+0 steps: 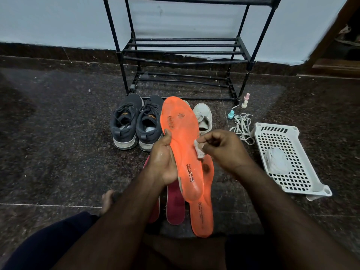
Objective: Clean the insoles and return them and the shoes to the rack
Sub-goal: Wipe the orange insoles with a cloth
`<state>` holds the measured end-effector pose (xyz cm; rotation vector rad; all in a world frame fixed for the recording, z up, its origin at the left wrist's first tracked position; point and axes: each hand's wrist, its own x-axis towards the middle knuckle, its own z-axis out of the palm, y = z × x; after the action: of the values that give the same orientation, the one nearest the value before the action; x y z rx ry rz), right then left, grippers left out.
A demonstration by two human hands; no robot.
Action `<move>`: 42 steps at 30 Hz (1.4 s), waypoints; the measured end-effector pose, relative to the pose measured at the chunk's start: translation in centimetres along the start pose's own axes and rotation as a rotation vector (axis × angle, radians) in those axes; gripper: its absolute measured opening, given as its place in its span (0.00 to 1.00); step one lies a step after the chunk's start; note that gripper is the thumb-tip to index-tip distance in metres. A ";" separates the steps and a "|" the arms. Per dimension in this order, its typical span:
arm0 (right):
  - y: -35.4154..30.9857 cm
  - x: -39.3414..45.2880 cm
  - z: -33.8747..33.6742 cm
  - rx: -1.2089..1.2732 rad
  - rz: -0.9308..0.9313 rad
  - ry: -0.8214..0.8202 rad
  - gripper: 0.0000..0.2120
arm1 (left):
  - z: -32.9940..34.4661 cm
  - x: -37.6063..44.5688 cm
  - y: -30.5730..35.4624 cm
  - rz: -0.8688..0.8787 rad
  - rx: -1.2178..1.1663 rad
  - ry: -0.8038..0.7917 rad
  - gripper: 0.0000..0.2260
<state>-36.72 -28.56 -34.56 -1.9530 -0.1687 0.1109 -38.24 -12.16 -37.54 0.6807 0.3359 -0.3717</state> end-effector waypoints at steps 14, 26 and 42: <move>0.7 0.7 1.6 0.069 -0.013 0.181 0.09 | 0.0 -0.1 -1.5 -0.100 0.037 -0.114 0.27; 0.2 -0.5 2.6 -0.617 -0.311 -0.056 0.11 | 0.0 0.2 -0.8 -0.017 -0.046 0.045 0.31; -0.5 -2.0 4.1 -0.672 -0.302 -0.071 0.12 | -0.3 0.7 -0.2 -0.004 -0.047 0.102 0.33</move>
<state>-39.34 -24.98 -35.67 -2.5620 -0.6078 -0.0901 -37.75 -12.28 -38.23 0.6548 0.4416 -0.3325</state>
